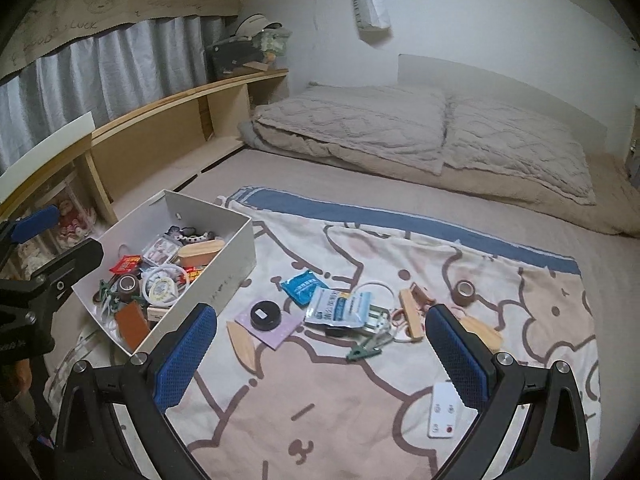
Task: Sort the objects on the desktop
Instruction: 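Withdraw both tools from the box and move toward the remaining blanket items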
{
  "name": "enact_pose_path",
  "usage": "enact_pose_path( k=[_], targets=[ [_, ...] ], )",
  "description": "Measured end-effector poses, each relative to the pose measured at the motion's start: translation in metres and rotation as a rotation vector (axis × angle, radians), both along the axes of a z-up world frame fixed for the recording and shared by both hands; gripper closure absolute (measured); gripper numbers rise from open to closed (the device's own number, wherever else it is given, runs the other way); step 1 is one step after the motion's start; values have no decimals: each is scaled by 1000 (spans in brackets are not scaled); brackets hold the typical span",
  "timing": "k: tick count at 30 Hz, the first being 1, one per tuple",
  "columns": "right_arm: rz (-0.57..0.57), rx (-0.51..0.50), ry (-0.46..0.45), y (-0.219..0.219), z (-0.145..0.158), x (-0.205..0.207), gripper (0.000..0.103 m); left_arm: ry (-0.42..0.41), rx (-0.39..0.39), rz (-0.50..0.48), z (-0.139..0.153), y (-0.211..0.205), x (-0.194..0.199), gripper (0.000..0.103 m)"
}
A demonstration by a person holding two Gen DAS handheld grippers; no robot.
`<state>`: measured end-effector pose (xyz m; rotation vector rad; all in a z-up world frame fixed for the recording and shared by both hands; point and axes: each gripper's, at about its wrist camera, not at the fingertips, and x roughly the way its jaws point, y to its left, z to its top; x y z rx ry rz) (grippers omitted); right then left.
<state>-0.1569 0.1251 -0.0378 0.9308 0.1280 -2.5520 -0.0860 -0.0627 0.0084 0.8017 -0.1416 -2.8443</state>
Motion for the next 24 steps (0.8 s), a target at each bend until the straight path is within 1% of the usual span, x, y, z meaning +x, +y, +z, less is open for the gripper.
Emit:
enact_pose_path(
  k=[5,10,15,24],
  targets=[
    [-12,6,8,8,1,4,0,1,18,9,1,-1,1,0],
    [-17,6,7,9,1,4,0,3,14,7,-2,0,-1,0],
    [-46,7,6,17,1,2,0,-2,39,-4,-6,2,-9,0],
    [-131,30,-5,46,-2,0,0,3,70,-67,-7,25,-24,0]
  ],
)
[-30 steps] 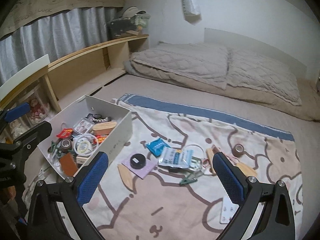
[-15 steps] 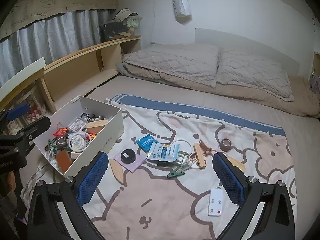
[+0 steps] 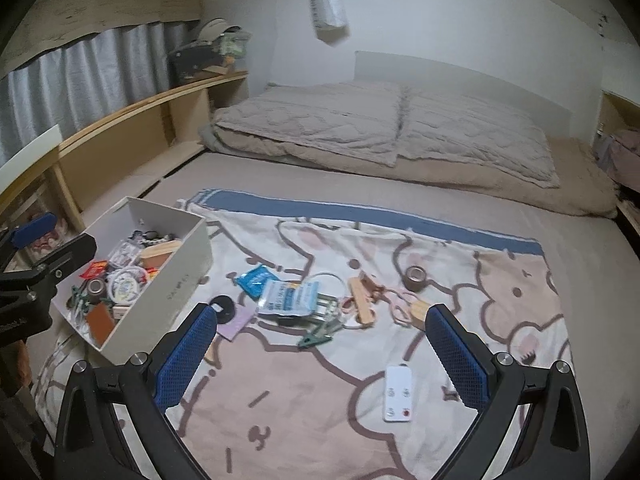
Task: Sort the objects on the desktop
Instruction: 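Withdraw both tools from the box and move toward the remaining blanket items, then lower the left tool toward the white remote while the right tool approaches the white strip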
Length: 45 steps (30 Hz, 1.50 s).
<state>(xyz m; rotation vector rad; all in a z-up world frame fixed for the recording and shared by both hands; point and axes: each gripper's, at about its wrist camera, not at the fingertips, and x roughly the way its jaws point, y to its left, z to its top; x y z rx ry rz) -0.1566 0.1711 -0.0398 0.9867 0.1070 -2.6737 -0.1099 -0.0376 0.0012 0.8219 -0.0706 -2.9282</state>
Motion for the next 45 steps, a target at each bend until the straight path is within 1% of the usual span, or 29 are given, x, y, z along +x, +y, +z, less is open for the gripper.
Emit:
enact_pose_path(
  k=[6,11,14,17,21,23,27,30,35,38,41,45],
  targets=[
    [-62,-9,2,26,2,2,0,-4,-3,-38,-2,18,-7,0],
    [-110,-32,16,54,3,1,0,-8,-22,-58,-7,27,-11,0],
    [-146,-39,12,70,1,-5,0,12,-27,-49,-6,26,-12,0],
    [-182,-41,20,83,-3,-9,0,24,-5,-34,-6,23,-16,0],
    [-229,-38,15,102,-11,-17,0,2,27,-30,-10,23,-24,0],
    [-251,-29,14,110,-17,-21,0,-1,8,-34,-13,26,-26,0],
    [-273,12,2,122,-31,-31,0,-9,-57,-60,-22,38,-30,0],
    [-297,43,-3,128,-45,-39,0,-28,-66,-88,-29,45,-33,0],
    [-317,72,-70,135,-74,-57,0,-101,-61,-150,-48,64,-42,0],
    [-334,101,-109,139,-91,-67,0,-142,-84,-196,-63,82,-47,0],
    [-350,99,-158,143,-107,-77,0,-176,-110,-239,-77,98,-52,0],
    [-368,104,-227,146,-129,-86,0,-228,-112,-295,-94,116,-58,0]
  ],
)
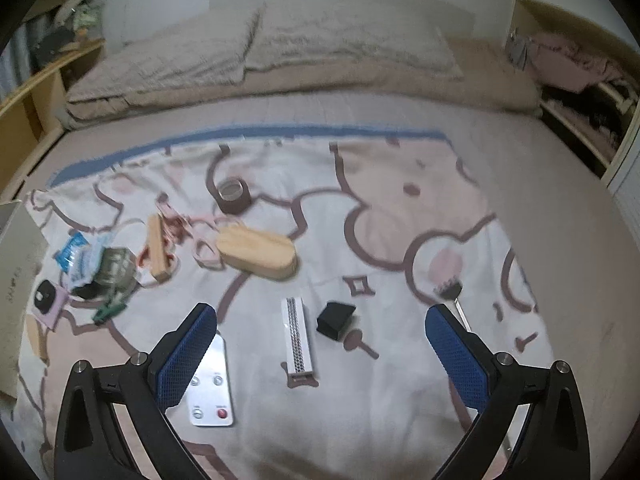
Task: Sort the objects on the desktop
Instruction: 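Lower the left tool toward the white remote while the right tool approaches the white strip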
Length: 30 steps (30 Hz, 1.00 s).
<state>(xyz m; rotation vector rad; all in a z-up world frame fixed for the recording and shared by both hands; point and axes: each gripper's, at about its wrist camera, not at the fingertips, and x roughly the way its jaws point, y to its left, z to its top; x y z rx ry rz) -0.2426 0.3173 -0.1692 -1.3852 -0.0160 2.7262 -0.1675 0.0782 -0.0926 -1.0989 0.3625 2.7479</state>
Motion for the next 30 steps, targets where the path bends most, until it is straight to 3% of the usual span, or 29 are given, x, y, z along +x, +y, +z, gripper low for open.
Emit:
enact_pose_path(
  k=[9,21,30],
  targets=[
    [51,75,-121,-16,-42,-18,0,-124,-36,-118,-44,30,-5,0],
    [77,96,-213,-48,-74,-57,0,-178,-32,-192,-63,38,-7,0],
    [162,159,-254,-59,-86,-46,0,-232,11,-229,-76,50,-11,0]
  ],
)
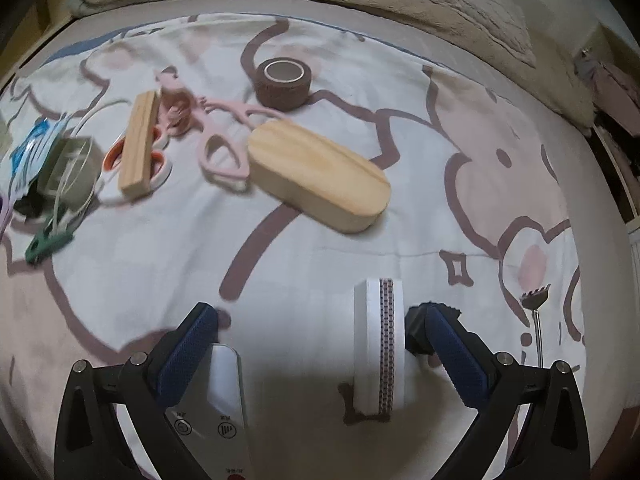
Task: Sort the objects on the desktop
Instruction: 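Lower the left tool toward the white remote while the right tool approaches the white strip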
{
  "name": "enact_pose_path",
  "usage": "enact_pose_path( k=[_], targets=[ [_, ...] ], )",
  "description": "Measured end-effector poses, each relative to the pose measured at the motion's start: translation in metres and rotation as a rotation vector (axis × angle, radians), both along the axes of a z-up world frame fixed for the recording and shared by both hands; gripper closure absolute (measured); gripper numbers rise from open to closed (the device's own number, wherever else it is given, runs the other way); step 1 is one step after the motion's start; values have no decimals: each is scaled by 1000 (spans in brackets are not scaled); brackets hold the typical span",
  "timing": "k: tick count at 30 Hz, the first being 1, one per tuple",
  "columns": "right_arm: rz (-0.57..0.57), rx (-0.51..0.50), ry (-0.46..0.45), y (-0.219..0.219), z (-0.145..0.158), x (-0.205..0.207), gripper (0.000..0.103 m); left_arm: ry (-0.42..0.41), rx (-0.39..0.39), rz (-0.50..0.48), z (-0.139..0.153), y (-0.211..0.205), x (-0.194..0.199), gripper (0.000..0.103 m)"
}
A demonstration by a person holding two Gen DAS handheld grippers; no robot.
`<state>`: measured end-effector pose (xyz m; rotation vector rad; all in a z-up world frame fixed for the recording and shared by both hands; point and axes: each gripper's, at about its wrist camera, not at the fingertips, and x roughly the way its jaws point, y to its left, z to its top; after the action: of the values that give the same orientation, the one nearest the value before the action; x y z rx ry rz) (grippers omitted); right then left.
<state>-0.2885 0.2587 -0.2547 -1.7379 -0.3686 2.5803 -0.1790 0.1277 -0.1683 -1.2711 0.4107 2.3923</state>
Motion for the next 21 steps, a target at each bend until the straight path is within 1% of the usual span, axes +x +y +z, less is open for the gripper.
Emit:
enact_pose_path(
  k=[6,11,13,15,17,21],
  targets=[
    [14,2,-33,8,-1,15,0,-23,4,-21,-5,14,3,0],
    [20,-40,-86,21,-2,33,0,-39,-15,-17,-13,19,2,0],
    [27,-40,-82,24,1,39,0,-64,-11,-5,-18,19,-1,0],
    [30,-48,-57,29,9,44,0,-95,0,2,-24,18,-3,0],
    [11,-53,-40,36,13,45,0,-133,2,2,-31,20,-3,0],
    [-25,-75,-50,45,12,45,0,-160,-43,-1,-45,27,-3,0]
  ],
)
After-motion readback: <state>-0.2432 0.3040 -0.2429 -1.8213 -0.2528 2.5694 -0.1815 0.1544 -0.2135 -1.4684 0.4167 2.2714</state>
